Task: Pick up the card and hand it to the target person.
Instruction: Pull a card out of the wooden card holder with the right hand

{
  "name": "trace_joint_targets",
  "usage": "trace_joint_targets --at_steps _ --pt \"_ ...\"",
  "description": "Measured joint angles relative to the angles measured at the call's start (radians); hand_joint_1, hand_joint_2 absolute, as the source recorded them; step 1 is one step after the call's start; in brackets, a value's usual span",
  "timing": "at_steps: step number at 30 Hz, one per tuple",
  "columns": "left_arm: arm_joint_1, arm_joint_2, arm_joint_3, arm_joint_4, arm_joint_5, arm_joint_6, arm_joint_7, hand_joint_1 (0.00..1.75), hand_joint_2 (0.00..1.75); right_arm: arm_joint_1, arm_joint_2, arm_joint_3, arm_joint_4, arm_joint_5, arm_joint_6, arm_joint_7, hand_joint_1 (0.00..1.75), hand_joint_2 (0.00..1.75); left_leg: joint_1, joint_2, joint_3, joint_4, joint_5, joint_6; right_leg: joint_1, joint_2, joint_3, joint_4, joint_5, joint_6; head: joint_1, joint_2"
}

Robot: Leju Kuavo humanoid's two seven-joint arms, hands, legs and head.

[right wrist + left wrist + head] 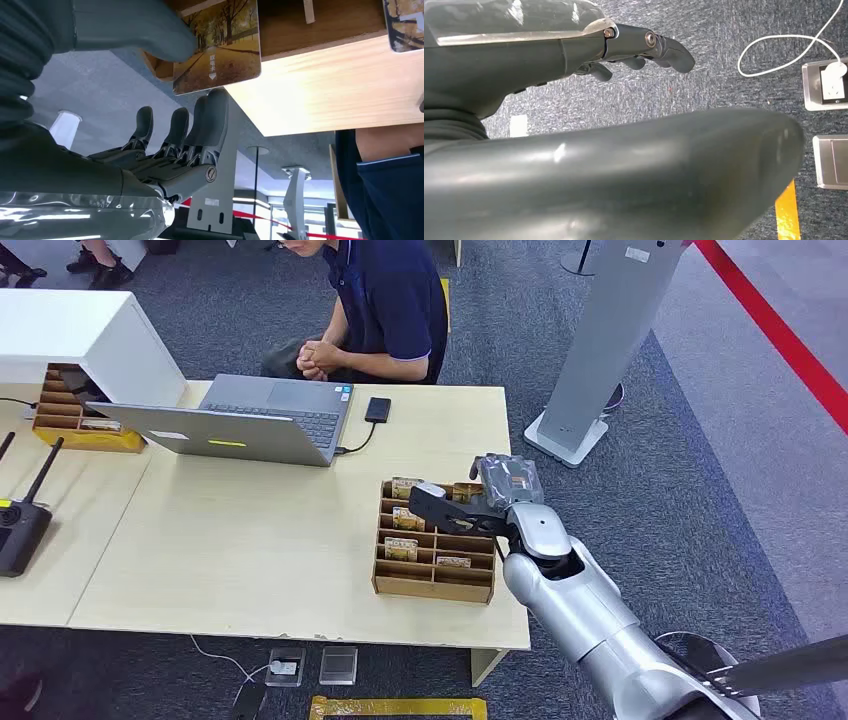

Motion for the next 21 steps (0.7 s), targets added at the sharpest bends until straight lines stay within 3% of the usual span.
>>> trace_joint_targets --at_steps 7,21 --pt "0.0 0.0 0.0 0.0 0.0 0.0 0.0 0.0 0.0 -0.001 0.0 0.001 0.001 -0.011 -0.003 -0.004 1.26 1.75 0.0 0.0 0.0 0.0 0.0 0.0 0.0 0.0 0.0 0.0 0.0 0.0 0.0 0.0" --pt "0.0 0.0 0.0 0.0 -0.001 0.001 0.0 0.0 0.0 -0.007 0.001 0.002 0.001 -0.028 -0.007 -0.014 1.34 1.75 0.0 0.0 0.0 0.0 0.0 0.0 0.0 0.0 0.0 0.0 0.0 0.0 0.0 0.0"
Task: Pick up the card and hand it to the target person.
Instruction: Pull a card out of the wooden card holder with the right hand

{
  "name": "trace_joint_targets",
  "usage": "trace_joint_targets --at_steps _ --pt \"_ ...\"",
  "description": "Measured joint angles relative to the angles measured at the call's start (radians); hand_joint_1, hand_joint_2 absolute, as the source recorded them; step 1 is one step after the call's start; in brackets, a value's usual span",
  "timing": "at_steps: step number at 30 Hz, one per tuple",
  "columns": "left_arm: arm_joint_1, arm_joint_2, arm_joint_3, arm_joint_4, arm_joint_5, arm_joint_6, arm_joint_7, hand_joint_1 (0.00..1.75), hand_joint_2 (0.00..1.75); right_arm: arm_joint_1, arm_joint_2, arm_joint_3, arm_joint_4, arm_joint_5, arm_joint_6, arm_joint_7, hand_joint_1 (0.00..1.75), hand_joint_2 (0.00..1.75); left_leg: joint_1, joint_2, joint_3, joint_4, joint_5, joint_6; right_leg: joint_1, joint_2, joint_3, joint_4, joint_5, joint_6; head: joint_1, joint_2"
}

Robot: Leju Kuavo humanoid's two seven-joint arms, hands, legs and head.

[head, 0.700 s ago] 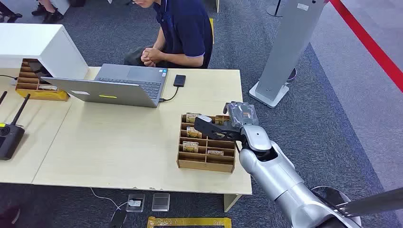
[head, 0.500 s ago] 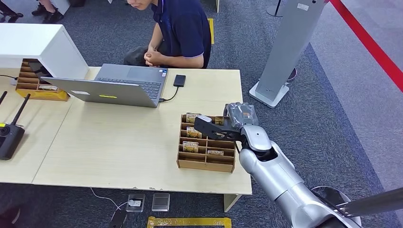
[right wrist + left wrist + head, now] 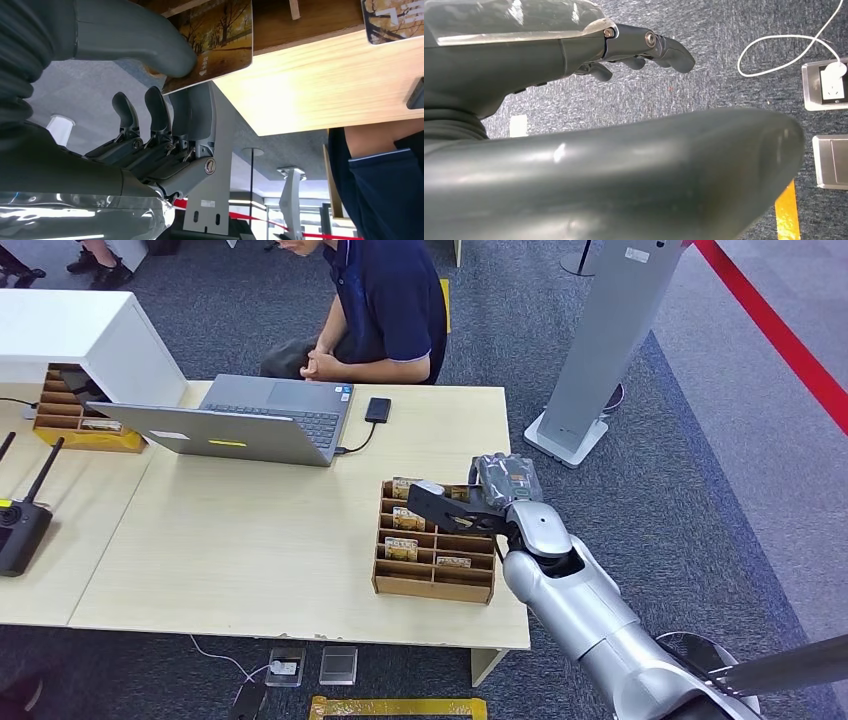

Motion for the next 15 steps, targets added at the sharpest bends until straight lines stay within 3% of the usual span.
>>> trace_joint_targets --at_steps 7,15 --pt "0.0 0.0 0.0 0.0 0.0 0.001 0.0 0.0 0.0 0.0 0.001 0.0 0.0 -0.021 -0.004 -0.012 1.58 1.75 0.0 0.0 0.0 0.0 0.0 0.0 0.0 0.0 0.0 0.0 0.0 0.0 0.0 0.0" --pt "0.0 0.0 0.0 0.0 -0.001 0.002 0.0 0.0 0.0 0.001 -0.001 -0.004 -0.018 -0.063 -0.013 -0.015 1.57 1.75 0.0 0.0 0.0 0.0 0.0 0.0 0.0 0.0 0.0 0.0 0.0 0.0 0.0 0.0"
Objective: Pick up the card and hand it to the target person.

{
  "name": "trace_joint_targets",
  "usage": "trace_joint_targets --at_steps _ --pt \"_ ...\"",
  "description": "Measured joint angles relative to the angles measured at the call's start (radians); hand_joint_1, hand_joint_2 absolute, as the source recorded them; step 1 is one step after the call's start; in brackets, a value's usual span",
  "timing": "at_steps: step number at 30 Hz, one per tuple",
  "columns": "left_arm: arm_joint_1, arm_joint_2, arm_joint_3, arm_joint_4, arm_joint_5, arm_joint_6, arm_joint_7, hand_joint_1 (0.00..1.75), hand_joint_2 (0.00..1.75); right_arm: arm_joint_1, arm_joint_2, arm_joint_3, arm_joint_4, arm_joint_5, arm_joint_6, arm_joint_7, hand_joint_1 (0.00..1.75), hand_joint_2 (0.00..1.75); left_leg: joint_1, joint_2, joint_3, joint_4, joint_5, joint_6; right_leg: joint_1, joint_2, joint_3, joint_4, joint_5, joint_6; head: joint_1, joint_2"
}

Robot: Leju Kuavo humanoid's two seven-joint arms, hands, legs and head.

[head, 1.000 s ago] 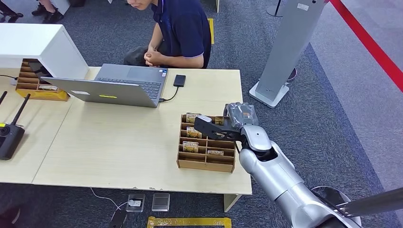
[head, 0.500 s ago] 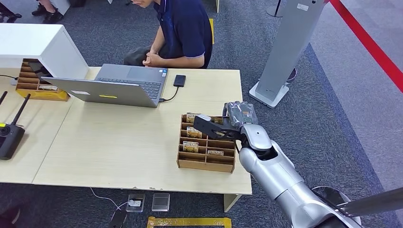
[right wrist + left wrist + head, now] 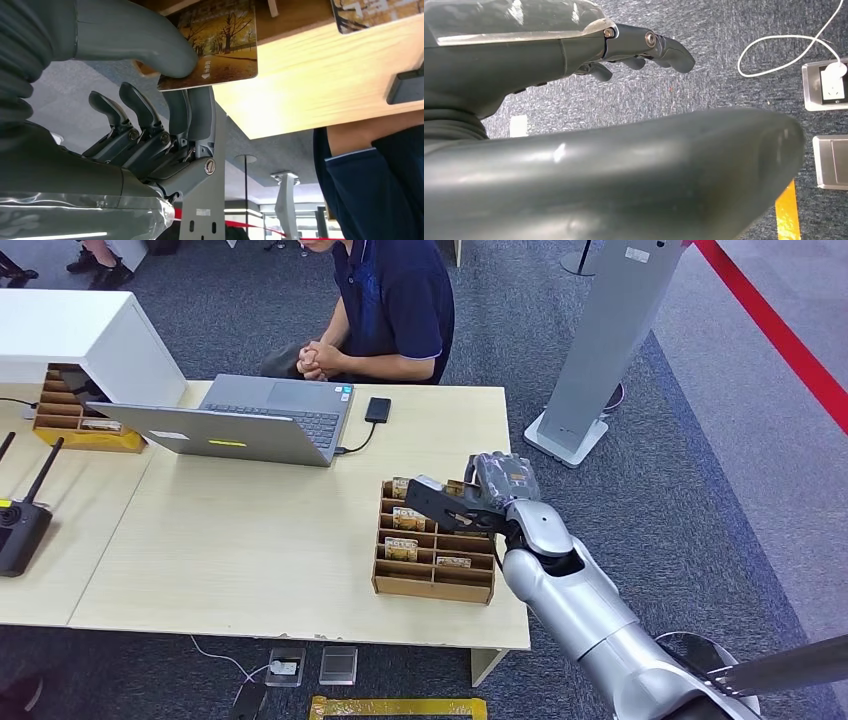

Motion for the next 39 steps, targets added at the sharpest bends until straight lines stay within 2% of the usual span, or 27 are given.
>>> trace_joint_targets --at_steps 12,26,32,36,39 --pt "0.001 0.0 0.0 0.0 0.0 0.0 -0.003 0.0 0.0 0.003 -0.031 -0.009 -0.126 -0.03 0.014 0.031 1.54 1.75 0.0 0.0 0.0 0.0 0.0 0.0 0.0 0.0 0.0 0.0 0.0 0.0 0.0 0.0" --pt "0.002 0.0 0.0 0.0 0.0 0.0 -0.008 0.0 0.0 0.021 -0.109 -0.04 -0.391 -0.063 0.056 0.063 1.53 1.75 0.0 0.0 0.0 0.0 0.0 0.0 0.0 0.0 0.0 0.0 0.0 0.0 0.0 0.0" --pt "0.002 0.0 0.001 0.0 -0.003 -0.004 -0.014 0.0 0.0 0.019 -0.127 -0.062 -0.452 -0.054 0.021 0.057 1.51 1.75 0.0 0.0 0.0 0.0 0.0 0.0 0.0 0.0 0.0 0.0 0.0 0.0 0.0 0.0" --pt "0.002 0.0 0.001 0.0 -0.013 -0.006 -0.021 0.0 0.0 0.002 -0.129 -0.07 -0.455 -0.061 -0.006 0.028 1.55 1.75 0.0 0.0 0.0 0.0 0.0 0.0 0.0 0.0 0.0 0.0 0.0 0.0 0.0 0.0" --pt "0.001 0.0 0.001 0.001 -0.022 -0.01 -0.022 0.0 0.0 -0.022 -0.124 -0.075 -0.437 -0.076 -0.04 0.0 1.51 1.75 0.0 0.0 0.0 0.0 0.0 0.0 0.0 0.0 0.0 0.0 0.0 0.0 0.0 0.0"
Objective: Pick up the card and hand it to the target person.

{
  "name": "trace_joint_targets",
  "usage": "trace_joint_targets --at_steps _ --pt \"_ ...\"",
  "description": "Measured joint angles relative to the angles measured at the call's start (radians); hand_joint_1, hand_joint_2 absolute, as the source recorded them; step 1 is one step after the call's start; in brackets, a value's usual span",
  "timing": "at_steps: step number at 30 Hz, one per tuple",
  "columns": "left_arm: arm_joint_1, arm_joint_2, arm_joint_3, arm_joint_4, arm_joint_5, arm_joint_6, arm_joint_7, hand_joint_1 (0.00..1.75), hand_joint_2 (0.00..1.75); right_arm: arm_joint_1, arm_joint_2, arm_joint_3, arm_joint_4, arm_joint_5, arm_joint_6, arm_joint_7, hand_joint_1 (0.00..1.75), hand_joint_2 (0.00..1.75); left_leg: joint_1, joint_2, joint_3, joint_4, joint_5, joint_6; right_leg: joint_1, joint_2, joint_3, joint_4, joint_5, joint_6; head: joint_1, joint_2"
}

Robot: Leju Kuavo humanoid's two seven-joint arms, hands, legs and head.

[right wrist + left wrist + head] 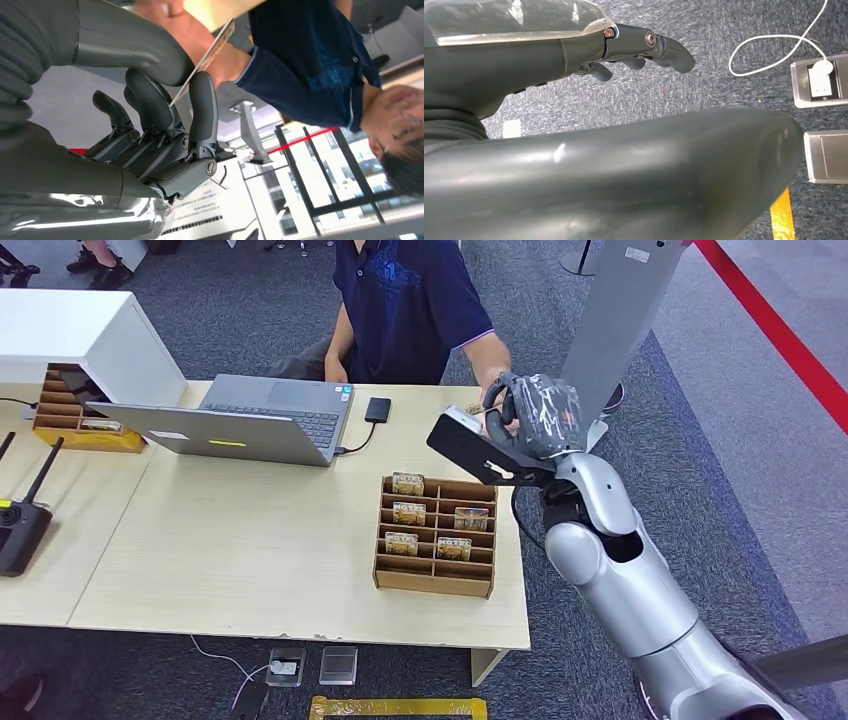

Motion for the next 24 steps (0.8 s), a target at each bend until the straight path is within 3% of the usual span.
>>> trace_joint_targets --at_steps 11,14,18,22,24 --pt "-0.001 0.0 0.0 0.0 -0.028 -0.003 0.002 0.0 0.0 -0.095 0.057 -0.007 0.192 -0.123 -0.129 -0.133 1.47 1.75 0.0 0.0 0.0 0.0 0.0 0.0 0.0 0.0 0.0 0.0 0.0 0.0 0.0 0.0" --pt "-0.001 0.0 0.0 0.0 -0.03 -0.004 0.002 0.0 0.0 -0.119 0.075 -0.009 0.265 -0.158 -0.144 -0.177 1.37 1.75 0.0 0.0 0.0 0.0 0.0 0.0 0.0 0.0 0.0 0.0 0.0 0.0 0.0 0.0" --pt "-0.001 0.0 0.0 0.0 -0.031 0.001 0.004 0.0 0.0 -0.138 0.099 -0.009 0.359 -0.171 -0.149 -0.199 0.04 1.75 0.0 0.0 0.0 0.0 0.0 0.0 0.0 0.0 0.0 0.0 0.0 0.0 0.0 0.0" --pt "-0.001 0.0 0.0 0.0 -0.03 0.009 0.009 0.0 0.0 -0.152 0.126 -0.006 0.446 -0.152 -0.159 -0.202 0.0 1.75 0.0 0.0 0.0 0.0 0.0 0.0 0.0 0.0 0.0 0.0 0.0 0.0 0.0 0.0" --pt "-0.001 0.0 0.0 0.0 -0.029 0.013 0.012 0.0 0.0 -0.155 0.14 -0.004 0.482 -0.144 -0.168 -0.207 0.0 0.87 0.0 0.0 0.0 0.0 0.0 0.0 0.0 0.0 0.0 0.0 0.0 0.0 0.0 0.0"
